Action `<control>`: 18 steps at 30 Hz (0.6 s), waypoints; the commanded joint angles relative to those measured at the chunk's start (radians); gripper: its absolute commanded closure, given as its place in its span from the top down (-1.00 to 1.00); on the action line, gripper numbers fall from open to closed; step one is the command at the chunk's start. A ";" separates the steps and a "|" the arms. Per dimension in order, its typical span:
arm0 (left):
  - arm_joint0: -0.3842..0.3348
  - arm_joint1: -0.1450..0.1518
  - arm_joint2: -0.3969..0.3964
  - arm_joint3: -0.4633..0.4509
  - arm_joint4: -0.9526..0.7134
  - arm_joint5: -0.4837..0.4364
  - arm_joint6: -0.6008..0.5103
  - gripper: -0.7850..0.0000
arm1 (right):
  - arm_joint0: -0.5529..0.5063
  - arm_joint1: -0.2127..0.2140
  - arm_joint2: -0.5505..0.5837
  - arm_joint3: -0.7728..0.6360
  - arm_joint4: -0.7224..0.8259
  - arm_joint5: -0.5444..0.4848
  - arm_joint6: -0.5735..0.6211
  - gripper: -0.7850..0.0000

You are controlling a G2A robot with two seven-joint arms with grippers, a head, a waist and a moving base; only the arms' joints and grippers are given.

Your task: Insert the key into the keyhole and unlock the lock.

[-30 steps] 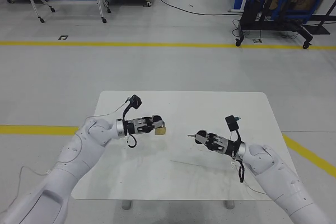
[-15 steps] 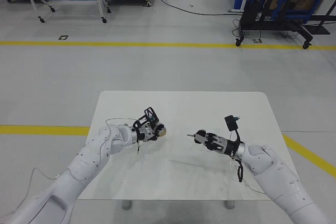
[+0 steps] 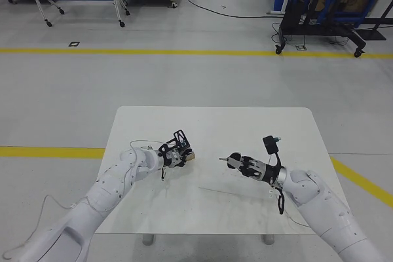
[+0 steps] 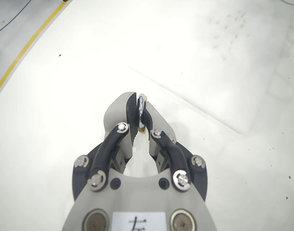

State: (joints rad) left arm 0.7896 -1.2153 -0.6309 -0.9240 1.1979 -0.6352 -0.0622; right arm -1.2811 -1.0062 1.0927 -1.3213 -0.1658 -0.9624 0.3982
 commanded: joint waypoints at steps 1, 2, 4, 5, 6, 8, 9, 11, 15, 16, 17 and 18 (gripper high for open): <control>0.001 -0.002 -0.005 0.003 -0.004 0.003 -0.005 -1.00 | -0.002 0.000 0.001 -0.002 -0.003 0.001 -0.002 -1.00; 0.002 -0.002 -0.008 0.004 -0.007 0.003 -0.006 -1.00 | -0.002 0.000 0.002 -0.003 -0.005 0.001 -0.003 -1.00; 0.002 -0.003 -0.013 0.006 -0.008 0.000 -0.009 -1.00 | -0.004 0.000 0.003 -0.004 -0.007 0.000 -0.005 -1.00; 0.003 -0.003 -0.015 0.006 -0.008 -0.001 -0.010 -1.00 | -0.005 -0.001 0.004 -0.005 -0.008 0.000 -0.005 -1.00; 0.004 -0.004 -0.017 0.006 -0.008 -0.005 -0.011 -1.00 | -0.006 -0.001 0.005 -0.006 -0.008 0.000 -0.005 -1.00; 0.006 -0.005 -0.021 0.004 -0.007 -0.007 -0.013 -1.00 | -0.007 0.000 0.006 -0.007 -0.010 0.000 -0.003 -1.00; 0.007 -0.005 -0.022 0.001 -0.005 -0.008 -0.013 -1.00 | -0.007 0.000 0.007 -0.007 -0.009 0.000 -0.004 -1.00; 0.009 -0.006 -0.025 -0.002 -0.003 -0.010 -0.014 -1.00 | -0.009 0.000 0.010 -0.008 -0.010 -0.002 -0.004 -1.00; 0.012 -0.008 -0.027 -0.006 0.010 -0.009 -0.025 -1.00 | -0.012 0.000 0.014 -0.011 -0.011 -0.004 -0.003 -1.00; 0.012 -0.010 -0.027 -0.007 0.013 -0.007 -0.028 -1.00 | -0.013 0.001 0.015 -0.011 -0.011 -0.004 -0.003 -1.00; 0.012 -0.010 -0.028 -0.007 0.014 -0.006 -0.029 -1.00 | -0.014 0.001 0.016 -0.012 -0.011 -0.005 -0.003 -1.00; 0.013 -0.011 -0.031 -0.007 0.012 -0.001 -0.026 -1.00 | -0.014 0.001 0.016 -0.013 -0.011 -0.005 -0.003 -1.00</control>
State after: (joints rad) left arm 0.8018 -1.2258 -0.6593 -0.9308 1.2117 -0.6400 -0.0906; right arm -1.2948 -1.0055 1.1086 -1.3333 -0.1772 -0.9671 0.3954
